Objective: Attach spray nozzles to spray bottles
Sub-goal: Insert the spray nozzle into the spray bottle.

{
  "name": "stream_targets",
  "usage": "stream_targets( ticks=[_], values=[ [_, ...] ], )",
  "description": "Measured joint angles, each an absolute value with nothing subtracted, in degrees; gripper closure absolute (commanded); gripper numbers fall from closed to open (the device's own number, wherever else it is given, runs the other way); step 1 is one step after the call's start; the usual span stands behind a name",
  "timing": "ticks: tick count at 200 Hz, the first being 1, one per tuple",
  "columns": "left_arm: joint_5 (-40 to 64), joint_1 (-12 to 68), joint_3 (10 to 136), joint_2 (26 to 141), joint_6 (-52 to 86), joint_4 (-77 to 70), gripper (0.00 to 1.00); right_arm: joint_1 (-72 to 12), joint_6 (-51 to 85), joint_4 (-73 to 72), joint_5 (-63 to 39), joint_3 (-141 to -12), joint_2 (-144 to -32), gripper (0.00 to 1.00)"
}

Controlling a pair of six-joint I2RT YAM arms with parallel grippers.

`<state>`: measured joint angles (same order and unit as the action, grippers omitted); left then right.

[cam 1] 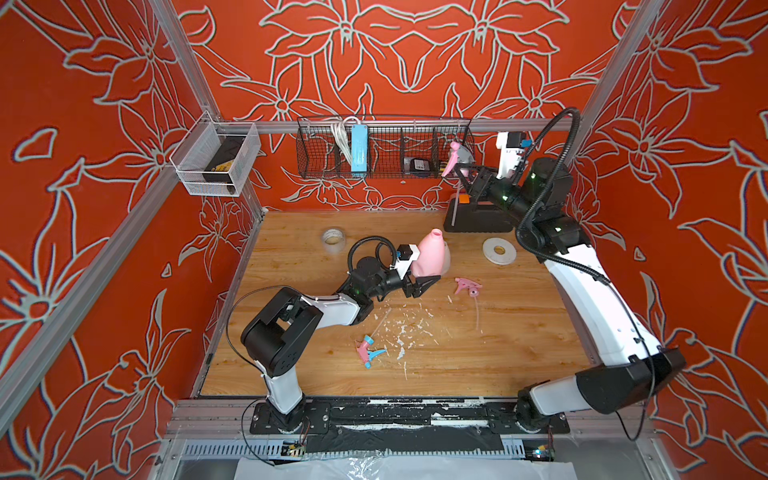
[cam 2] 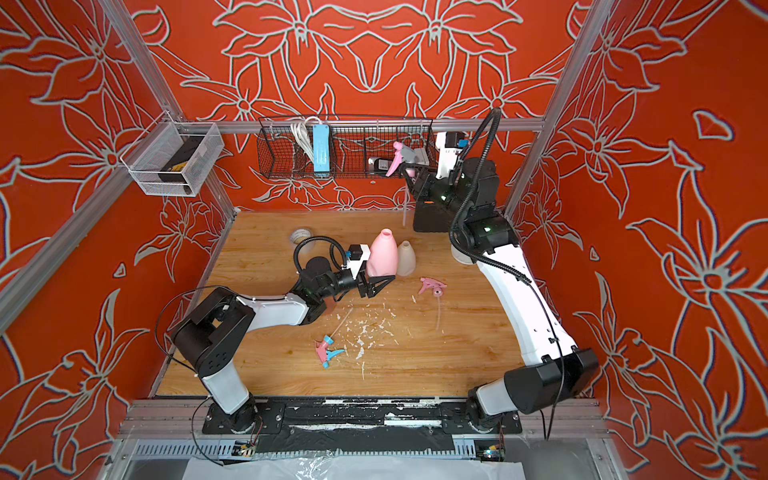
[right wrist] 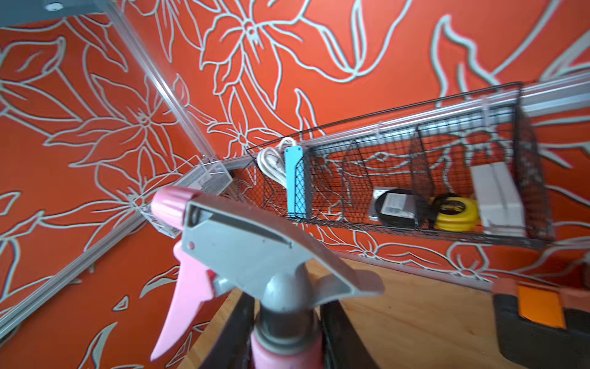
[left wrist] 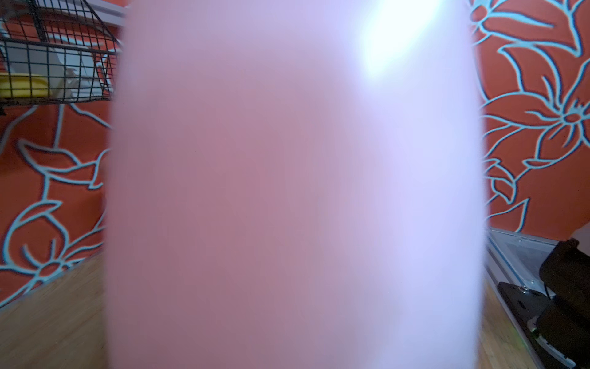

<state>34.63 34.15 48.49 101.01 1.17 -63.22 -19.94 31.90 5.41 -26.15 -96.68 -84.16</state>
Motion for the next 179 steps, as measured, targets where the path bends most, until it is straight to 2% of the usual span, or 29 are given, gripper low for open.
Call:
stream_targets(
  ticks=[47, 179],
  values=[
    [35.16, 34.20, 48.71, 101.82, 1.54, -64.62, 0.43, -22.94, 32.73, 2.20, -30.52, -98.59, -86.46, 0.80],
    [36.10, 34.17, 50.30, 102.52, 3.92, -65.30, 0.43, -23.29, 31.42, 1.15, -31.99, -94.28, -81.60, 0.79]
  ],
)
